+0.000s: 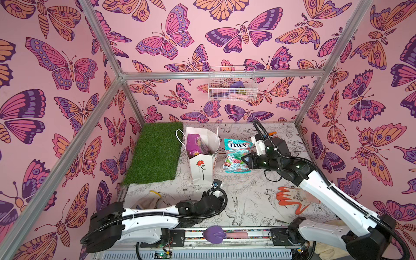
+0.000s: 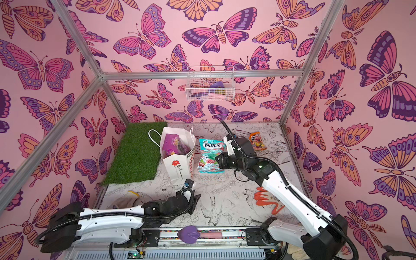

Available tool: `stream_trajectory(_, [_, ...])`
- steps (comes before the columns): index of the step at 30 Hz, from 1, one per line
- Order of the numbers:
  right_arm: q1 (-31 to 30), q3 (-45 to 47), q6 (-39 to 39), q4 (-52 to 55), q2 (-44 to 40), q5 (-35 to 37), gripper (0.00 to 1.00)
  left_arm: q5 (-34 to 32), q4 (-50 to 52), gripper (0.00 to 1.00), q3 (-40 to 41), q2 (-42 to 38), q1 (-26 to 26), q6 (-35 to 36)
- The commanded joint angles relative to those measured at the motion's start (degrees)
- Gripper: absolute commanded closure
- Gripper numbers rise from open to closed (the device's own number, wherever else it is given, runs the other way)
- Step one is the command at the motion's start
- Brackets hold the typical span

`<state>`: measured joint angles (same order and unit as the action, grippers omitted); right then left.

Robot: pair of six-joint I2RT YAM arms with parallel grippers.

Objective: Place the snacks into the paper bag
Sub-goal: Pick up the snack at the center of the table, then place the snack in the paper bag.

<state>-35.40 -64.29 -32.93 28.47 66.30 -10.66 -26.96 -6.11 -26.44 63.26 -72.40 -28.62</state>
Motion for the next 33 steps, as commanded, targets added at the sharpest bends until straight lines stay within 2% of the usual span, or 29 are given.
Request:
stream_trajectory(1, [-0.9,-3.79,1.34,-0.36,-1.5,1.49,1.0,-0.01,-0.89,0.57,-1.07,0.5,-0.1,0.28])
stream_trajectory(18, [-4.22,-10.54,4.06,1.57,-4.25,7.0,1.0,-0.24,-1.48,0.57,-0.64,-2.41,-0.13,1.26])
stream_trajectory(33, [-12.88,-19.83,9.2,2.46,-1.43,15.05,1.0,-1.53,-2.04,0.57,2.51,-9.49,-0.13,1.46])
